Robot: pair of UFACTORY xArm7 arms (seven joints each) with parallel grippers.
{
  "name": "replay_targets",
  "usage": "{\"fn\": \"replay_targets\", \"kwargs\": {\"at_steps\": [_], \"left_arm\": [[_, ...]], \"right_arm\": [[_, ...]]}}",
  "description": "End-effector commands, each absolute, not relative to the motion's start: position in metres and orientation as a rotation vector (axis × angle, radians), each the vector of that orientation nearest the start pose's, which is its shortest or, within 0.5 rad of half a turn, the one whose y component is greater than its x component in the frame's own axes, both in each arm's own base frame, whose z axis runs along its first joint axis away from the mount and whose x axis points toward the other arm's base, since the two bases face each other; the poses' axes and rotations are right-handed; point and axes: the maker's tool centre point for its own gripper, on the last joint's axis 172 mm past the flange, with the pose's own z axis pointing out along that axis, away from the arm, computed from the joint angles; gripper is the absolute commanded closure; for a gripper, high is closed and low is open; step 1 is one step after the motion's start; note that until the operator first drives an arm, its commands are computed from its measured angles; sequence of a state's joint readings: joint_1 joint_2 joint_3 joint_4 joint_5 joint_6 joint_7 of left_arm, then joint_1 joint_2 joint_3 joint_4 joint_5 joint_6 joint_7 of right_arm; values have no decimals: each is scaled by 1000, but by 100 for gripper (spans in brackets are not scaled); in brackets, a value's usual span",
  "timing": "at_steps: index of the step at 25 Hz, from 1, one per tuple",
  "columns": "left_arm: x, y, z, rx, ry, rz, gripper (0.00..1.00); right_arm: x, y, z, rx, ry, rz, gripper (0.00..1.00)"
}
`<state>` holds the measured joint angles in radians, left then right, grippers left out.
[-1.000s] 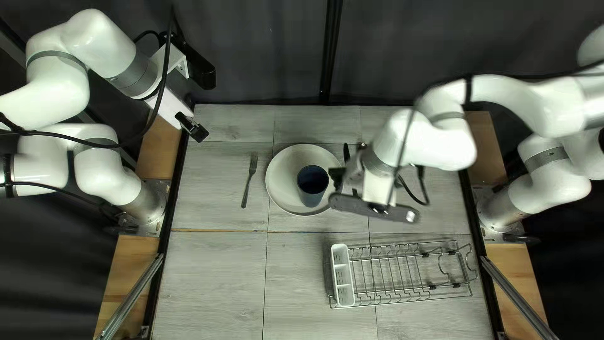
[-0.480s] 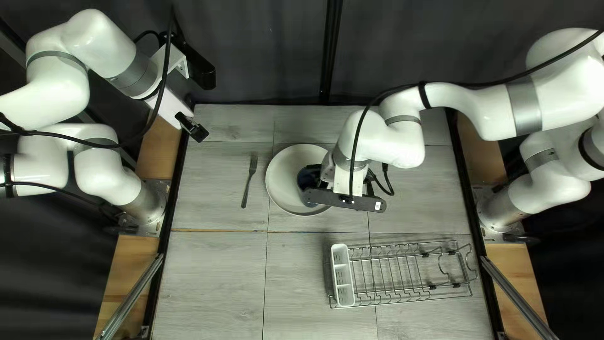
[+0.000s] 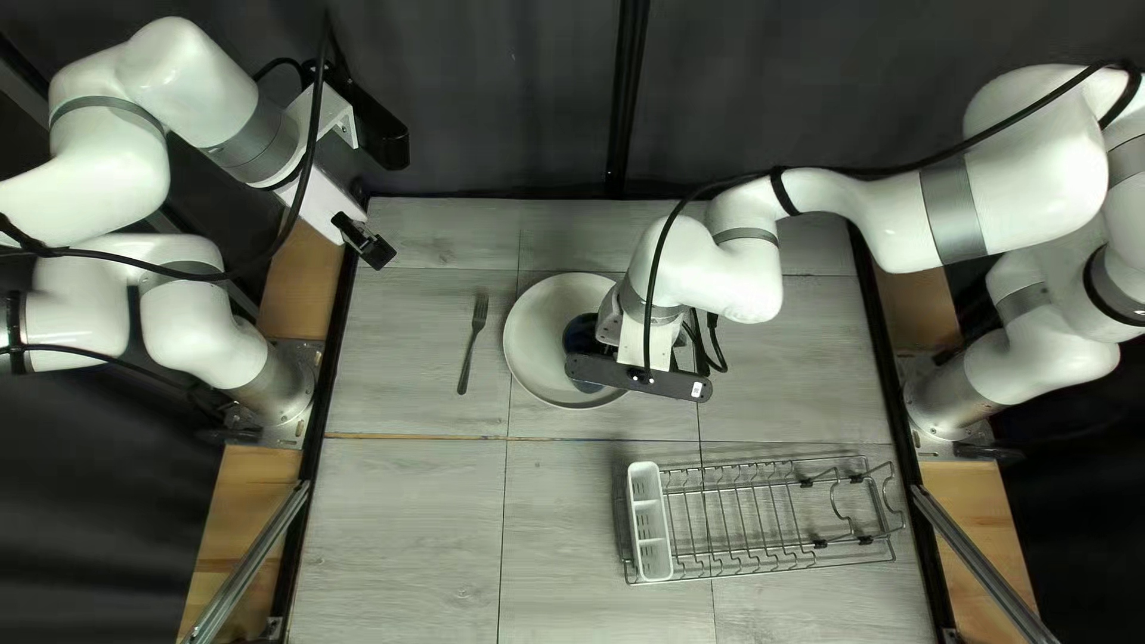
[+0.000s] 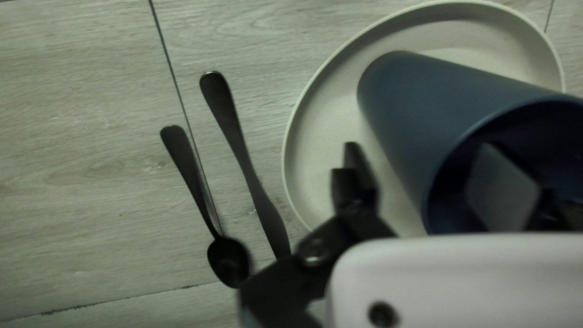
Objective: Pick up and place plate onto table. Place down one fork to the left of the plate. Place spoon and knife to the right of the plate. Place cup above the knife and spoon
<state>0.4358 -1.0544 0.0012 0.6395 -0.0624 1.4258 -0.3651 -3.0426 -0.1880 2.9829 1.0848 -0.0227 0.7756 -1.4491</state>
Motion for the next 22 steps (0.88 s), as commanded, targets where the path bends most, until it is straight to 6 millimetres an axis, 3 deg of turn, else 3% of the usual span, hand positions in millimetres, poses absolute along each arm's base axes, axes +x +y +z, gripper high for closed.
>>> {"fn": "replay_targets", "kwargs": {"at_steps": [1, 7, 9, 11, 12, 13, 14, 18, 20, 22], "left_arm": [[230, 90, 338, -2915, -1236, -430, 0], [230, 90, 338, -2915, -1236, -430, 0], [230, 90, 338, -2915, -1236, -430, 0], [230, 90, 338, -2915, -1236, -430, 0], [230, 90, 338, -2915, -1236, -430, 0], [230, 90, 338, -2915, -1236, -430, 0], [230, 90, 338, -2915, -1236, -430, 0], [230, 90, 338, -2915, -1236, -430, 0], [230, 90, 338, -2915, -1236, -430, 0], [230, 90, 338, -2915, -1236, -430, 0]], "right_arm": [[533, -38, 152, -2532, -2098, -122, 100], [525, -25, 217, -2603, -2080, -172, 100], [512, -24, 239, -2634, -2070, -164, 100], [483, -35, 256, -2674, -2036, -117, 100], [476, -38, 258, -2685, -2023, -104, 100], [453, -52, 261, -2710, -1979, -62, 100], [442, -58, 261, -2721, -1956, -46, 100], [392, -97, 252, -2752, -1817, 0, 100], [379, -107, 247, -2746, -1777, 3, 100], [379, -107, 247, -2746, -1777, 3, 100]]}}
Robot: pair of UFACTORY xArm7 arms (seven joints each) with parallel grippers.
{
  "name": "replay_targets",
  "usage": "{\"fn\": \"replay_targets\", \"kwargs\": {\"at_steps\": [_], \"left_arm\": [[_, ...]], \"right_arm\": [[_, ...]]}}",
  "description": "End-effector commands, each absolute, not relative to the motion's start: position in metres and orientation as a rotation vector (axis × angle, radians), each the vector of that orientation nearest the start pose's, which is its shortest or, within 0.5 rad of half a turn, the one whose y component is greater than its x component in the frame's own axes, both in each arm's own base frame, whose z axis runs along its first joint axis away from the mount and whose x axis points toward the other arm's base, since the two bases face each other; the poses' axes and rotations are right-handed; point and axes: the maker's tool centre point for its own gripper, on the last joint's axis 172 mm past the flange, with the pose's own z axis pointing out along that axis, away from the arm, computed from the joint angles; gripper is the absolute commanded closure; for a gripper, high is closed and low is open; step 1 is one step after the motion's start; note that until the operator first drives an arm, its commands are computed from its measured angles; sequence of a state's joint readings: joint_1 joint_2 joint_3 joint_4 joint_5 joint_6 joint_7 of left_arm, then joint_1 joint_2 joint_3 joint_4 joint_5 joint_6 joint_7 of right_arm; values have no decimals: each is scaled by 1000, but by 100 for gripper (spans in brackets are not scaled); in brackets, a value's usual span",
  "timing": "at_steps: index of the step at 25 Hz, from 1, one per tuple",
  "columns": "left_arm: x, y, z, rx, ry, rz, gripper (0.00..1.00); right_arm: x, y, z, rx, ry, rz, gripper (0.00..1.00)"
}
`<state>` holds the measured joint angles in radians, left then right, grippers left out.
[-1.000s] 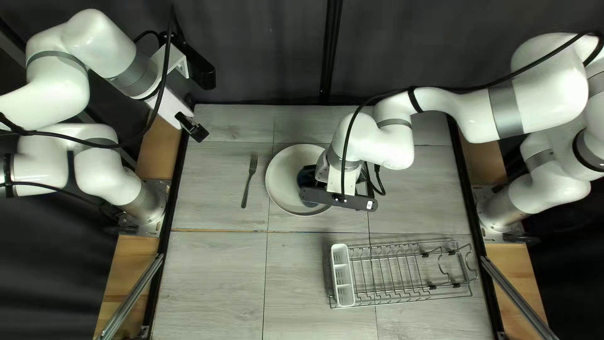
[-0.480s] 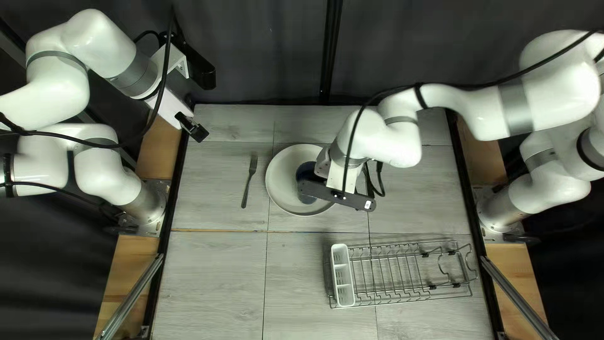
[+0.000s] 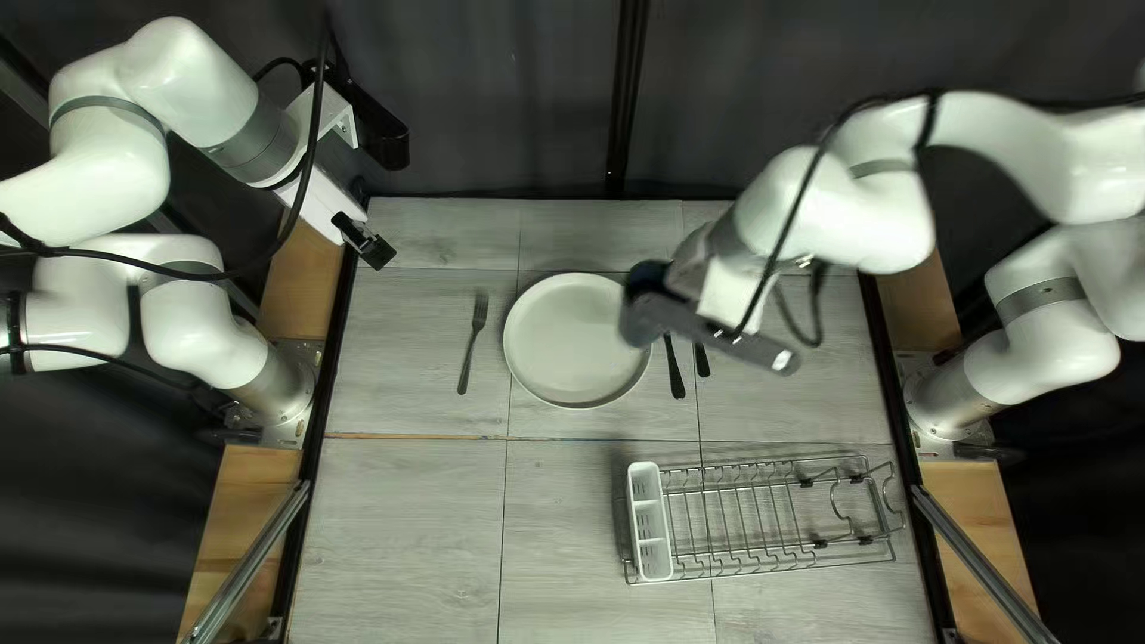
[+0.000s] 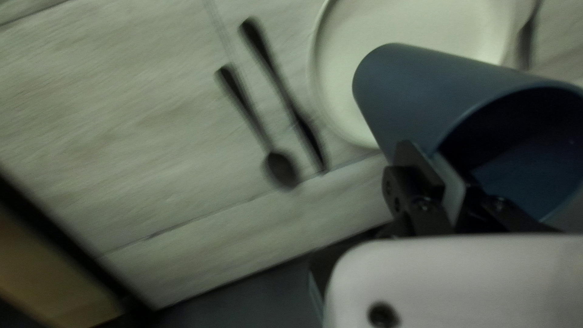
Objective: Pick up and place plate onto table. Place down one fork to the left of the plate. Place spoon and knife to the right of the plate. Place cup above the knife and spoon
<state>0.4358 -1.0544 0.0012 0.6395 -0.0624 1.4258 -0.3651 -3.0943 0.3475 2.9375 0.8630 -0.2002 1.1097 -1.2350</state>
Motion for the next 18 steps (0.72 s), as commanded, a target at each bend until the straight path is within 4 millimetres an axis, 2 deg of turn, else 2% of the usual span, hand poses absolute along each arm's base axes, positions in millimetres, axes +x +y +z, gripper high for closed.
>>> {"fn": "replay_targets", "kwargs": {"at_steps": [1, 7, 8, 15, 16, 18], "left_arm": [[230, 90, 338, -2915, -1236, -430, 0], [230, 90, 338, -2915, -1236, -430, 0], [230, 90, 338, -2915, -1236, -430, 0], [230, 90, 338, -2915, -1236, -430, 0], [230, 90, 338, -2915, -1236, -430, 0], [230, 90, 338, -2915, -1236, -430, 0]], "right_arm": [[379, -107, 247, -2746, -1777, 3, 100], [377, -105, 245, -2730, -1807, 0, 100], [377, -113, 243, -2710, -1823, -4, 100], [377, -113, 243, -2710, -1823, -4, 100], [396, -194, 252, -2725, -1810, -8, 100], [396, -194, 252, -2725, -1810, -8, 100]]}}
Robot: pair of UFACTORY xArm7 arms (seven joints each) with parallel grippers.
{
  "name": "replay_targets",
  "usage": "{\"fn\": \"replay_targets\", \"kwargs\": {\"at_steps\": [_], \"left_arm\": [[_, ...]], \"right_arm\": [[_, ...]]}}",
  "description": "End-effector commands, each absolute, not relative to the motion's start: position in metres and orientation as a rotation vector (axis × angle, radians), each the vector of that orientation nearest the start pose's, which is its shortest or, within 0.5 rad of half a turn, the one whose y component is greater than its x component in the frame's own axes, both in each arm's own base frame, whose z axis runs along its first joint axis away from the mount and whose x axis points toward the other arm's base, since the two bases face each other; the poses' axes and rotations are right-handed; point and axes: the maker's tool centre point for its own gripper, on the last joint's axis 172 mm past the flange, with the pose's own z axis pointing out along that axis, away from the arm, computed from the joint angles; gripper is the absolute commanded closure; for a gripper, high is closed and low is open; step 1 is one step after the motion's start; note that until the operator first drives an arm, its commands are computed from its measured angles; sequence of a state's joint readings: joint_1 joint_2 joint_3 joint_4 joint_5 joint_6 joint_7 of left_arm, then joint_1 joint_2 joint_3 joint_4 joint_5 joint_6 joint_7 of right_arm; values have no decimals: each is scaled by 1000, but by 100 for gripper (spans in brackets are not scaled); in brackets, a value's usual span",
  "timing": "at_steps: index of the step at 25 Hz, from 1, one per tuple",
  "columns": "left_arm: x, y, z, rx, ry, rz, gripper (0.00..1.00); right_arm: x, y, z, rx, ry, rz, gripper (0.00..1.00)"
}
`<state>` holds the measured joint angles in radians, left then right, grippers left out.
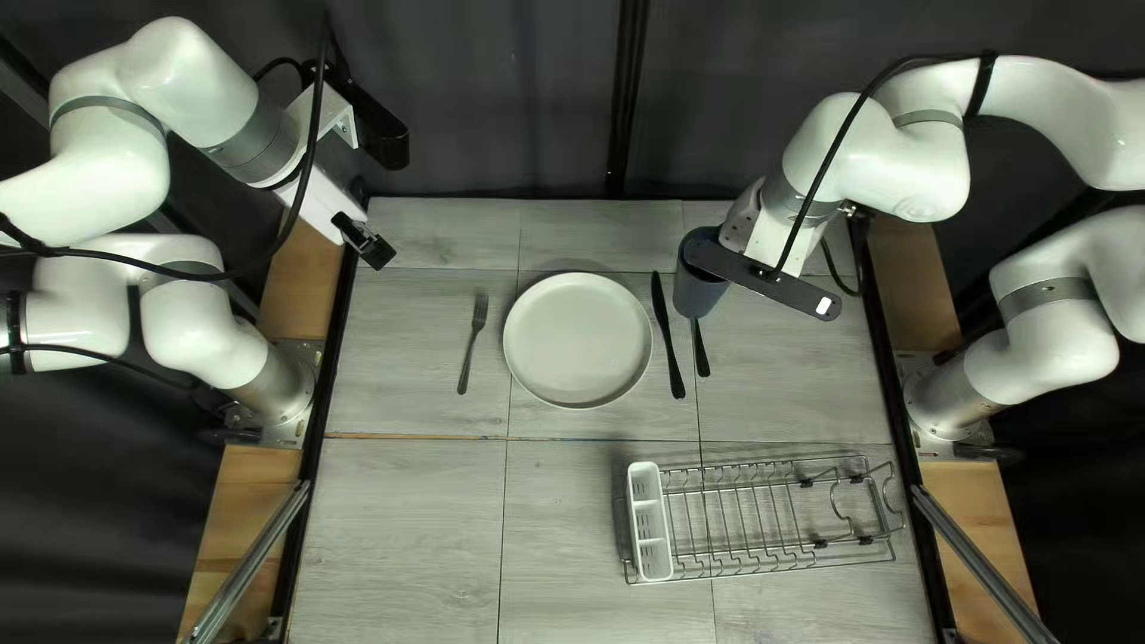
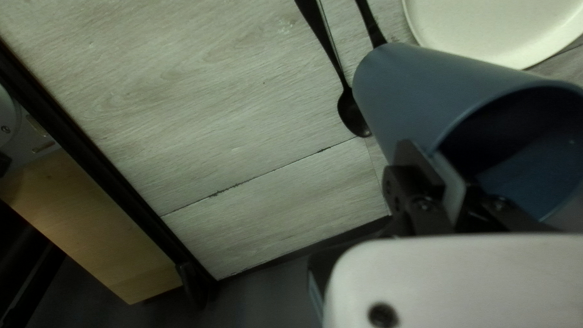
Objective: Pick up and place plate onto table. Place down one fork to the left of the plate. Place spoon and knife to the right of the plate. Place cup above the knife and spoon
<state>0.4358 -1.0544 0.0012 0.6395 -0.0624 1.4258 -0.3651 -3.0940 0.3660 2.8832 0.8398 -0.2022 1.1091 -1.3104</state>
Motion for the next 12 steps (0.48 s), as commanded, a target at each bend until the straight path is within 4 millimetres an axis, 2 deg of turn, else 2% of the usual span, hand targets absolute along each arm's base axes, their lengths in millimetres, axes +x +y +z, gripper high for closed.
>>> {"fn": "replay_targets", "kwargs": {"at_steps": [1, 2, 3, 6, 12], "left_arm": [[230, 90, 338, -2915, -1236, -430, 0], [230, 90, 338, -2915, -1236, -430, 0], [230, 90, 338, -2915, -1236, -430, 0], [230, 90, 338, -2915, -1236, -430, 0], [230, 90, 338, -2915, -1236, -430, 0]], "right_arm": [[396, -194, 252, -2725, -1810, -8, 100], [396, -194, 252, -2725, -1810, -8, 100], [408, -255, 218, -2742, -1731, 6, 100], [411, -252, 225, -2746, -1723, -8, 100], [411, -252, 225, -2746, -1723, -8, 100]]}}
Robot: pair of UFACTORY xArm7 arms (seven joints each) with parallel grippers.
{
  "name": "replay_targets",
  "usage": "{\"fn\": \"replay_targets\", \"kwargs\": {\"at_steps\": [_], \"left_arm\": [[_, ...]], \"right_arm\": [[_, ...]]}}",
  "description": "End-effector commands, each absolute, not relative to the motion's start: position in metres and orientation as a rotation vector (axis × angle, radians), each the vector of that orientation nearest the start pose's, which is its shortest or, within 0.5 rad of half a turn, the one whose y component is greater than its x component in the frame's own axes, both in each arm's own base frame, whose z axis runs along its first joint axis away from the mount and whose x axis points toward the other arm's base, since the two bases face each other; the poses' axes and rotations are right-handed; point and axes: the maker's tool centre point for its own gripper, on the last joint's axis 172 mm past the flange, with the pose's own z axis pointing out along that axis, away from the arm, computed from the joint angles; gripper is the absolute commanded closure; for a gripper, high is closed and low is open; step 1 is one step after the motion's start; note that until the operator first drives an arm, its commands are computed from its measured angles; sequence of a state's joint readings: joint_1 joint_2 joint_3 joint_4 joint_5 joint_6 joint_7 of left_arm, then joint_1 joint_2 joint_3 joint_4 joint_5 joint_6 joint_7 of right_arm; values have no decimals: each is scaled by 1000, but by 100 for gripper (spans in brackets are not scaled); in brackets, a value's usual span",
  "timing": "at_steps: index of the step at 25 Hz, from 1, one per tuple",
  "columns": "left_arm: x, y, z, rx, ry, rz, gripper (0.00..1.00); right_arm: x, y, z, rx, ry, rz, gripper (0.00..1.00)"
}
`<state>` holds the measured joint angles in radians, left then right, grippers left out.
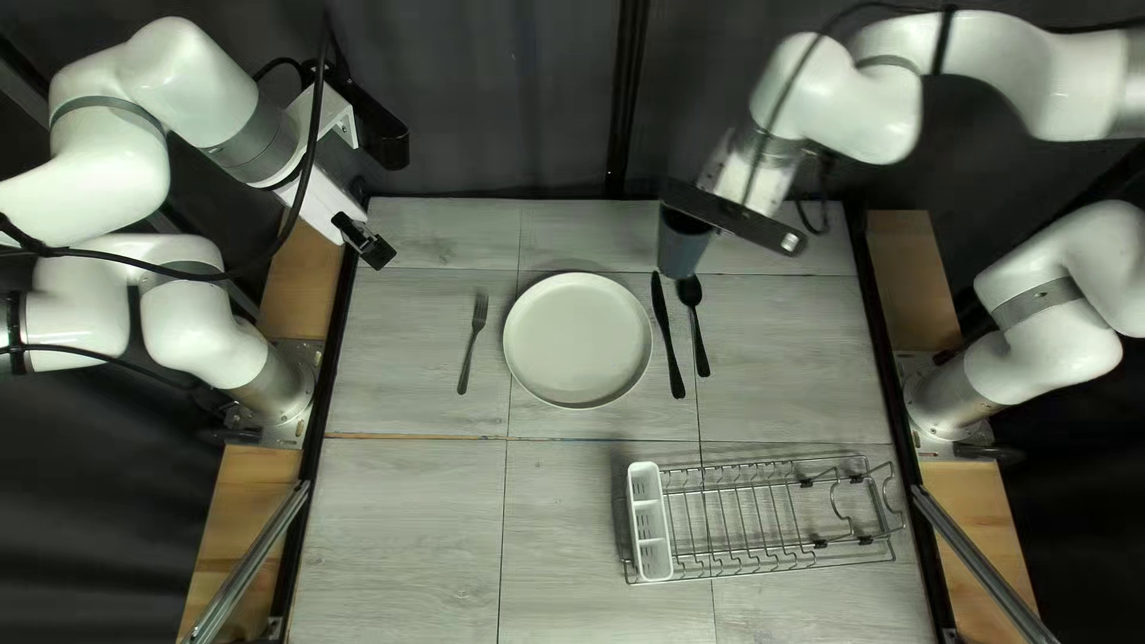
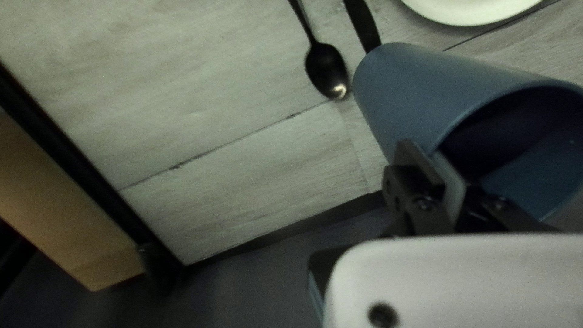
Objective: Pick up and place plate onto table. Place down one fork to the left of the plate. Place spoon and knife to the right of the plate. Place cup above the knife and spoon
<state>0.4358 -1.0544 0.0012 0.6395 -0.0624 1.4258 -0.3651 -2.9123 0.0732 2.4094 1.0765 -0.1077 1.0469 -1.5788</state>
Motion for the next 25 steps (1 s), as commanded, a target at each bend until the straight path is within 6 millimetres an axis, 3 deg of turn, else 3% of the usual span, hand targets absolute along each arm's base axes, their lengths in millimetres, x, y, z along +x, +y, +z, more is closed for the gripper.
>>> {"fn": "replay_targets", "kwargs": {"at_steps": [1, 3, 7, 11, 14, 25], "left_arm": [[230, 90, 338, -2915, -1236, -430, 0], [230, 90, 338, -2915, -1236, -430, 0], [230, 90, 338, -2915, -1236, -430, 0], [230, 90, 338, -2915, -1236, -430, 0], [230, 90, 338, -2915, -1236, -430, 0], [230, 90, 338, -2915, -1236, -430, 0]], "right_arm": [[411, -252, 225, -2746, -1723, -8, 100], [408, -251, 225, -2735, -1744, -13, 100], [404, -270, 229, -2745, -1736, -11, 100], [401, -292, 203, -2742, -1702, 3, 100], [403, -294, 187, -2727, -1689, 7, 100], [396, -300, 156, -2719, -1658, -34, 100]]}}
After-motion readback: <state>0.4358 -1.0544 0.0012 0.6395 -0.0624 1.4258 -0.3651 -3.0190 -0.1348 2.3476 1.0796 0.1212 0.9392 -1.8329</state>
